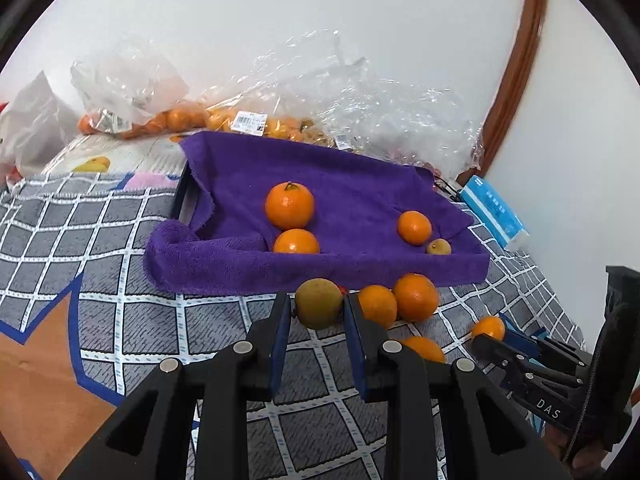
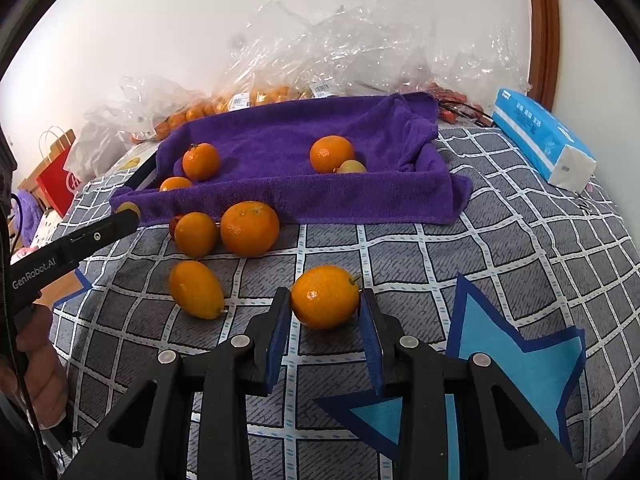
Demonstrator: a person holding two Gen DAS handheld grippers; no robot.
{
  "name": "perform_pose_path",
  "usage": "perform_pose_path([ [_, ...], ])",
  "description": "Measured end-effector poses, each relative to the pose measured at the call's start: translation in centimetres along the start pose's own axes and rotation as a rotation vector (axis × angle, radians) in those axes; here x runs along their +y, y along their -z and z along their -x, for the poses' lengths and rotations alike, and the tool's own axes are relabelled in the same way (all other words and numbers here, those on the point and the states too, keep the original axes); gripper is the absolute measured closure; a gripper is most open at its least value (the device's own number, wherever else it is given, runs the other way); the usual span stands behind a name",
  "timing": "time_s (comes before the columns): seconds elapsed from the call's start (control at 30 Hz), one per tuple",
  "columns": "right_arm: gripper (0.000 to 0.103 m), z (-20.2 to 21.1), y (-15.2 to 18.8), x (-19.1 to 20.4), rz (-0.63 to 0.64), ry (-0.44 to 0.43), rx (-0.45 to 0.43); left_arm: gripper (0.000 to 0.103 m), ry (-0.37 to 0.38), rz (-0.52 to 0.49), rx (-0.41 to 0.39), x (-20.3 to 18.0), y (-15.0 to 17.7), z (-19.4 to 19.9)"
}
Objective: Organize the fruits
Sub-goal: 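Close the left gripper on the small brownish fruit while the right gripper lifts its orange, then carry the small fruit onto the towel with the left gripper while the right gripper carries its orange there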
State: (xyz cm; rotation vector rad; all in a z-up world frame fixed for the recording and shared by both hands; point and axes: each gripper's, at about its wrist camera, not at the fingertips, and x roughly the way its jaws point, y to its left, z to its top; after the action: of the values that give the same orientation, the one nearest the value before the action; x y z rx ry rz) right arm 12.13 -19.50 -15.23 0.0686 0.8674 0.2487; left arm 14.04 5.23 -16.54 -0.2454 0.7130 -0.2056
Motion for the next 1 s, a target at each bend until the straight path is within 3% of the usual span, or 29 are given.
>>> perform_pose_path([
  [0.2, 0.069, 1.1, -0.8, 0.3, 0.015, 0.027, -0.013, 0.078, -0.013, 0.041, 0.022, 0.4, -0.5, 1.4],
  [0.3, 0.069, 2.4, -2.2, 0.9, 0.04, 0.031, -0.046, 0.077, 0.028, 0.041, 0.019, 0.6, -2.0, 3.2],
  [0.47, 0.069, 3.0, -5.7, 1.4, 0.029, 0.017, -0.082, 0.077, -0.036, 0.004, -0.013, 0.2, -5.6, 4.9],
  [0.7, 0.069, 2.3, -9.7, 1.9, 0.001, -0.022, -0.118, 0.077, -0.068, 0.018, -0.068, 0.9, -9.0, 3.1],
  [0.83, 0.069, 1.4, -11.4, 2.2, 0.011, -0.008, -0.148, 0.077, -0.038, 0.035, -0.086, 0.7, -10.1, 1.6],
  [1.0, 0.069, -1.2, -12.7, 1.6, -0.02, -0.024, -0.162, 0.077, -0.035, 0.034, -0.101, 0.7, -9.8, -0.4],
])
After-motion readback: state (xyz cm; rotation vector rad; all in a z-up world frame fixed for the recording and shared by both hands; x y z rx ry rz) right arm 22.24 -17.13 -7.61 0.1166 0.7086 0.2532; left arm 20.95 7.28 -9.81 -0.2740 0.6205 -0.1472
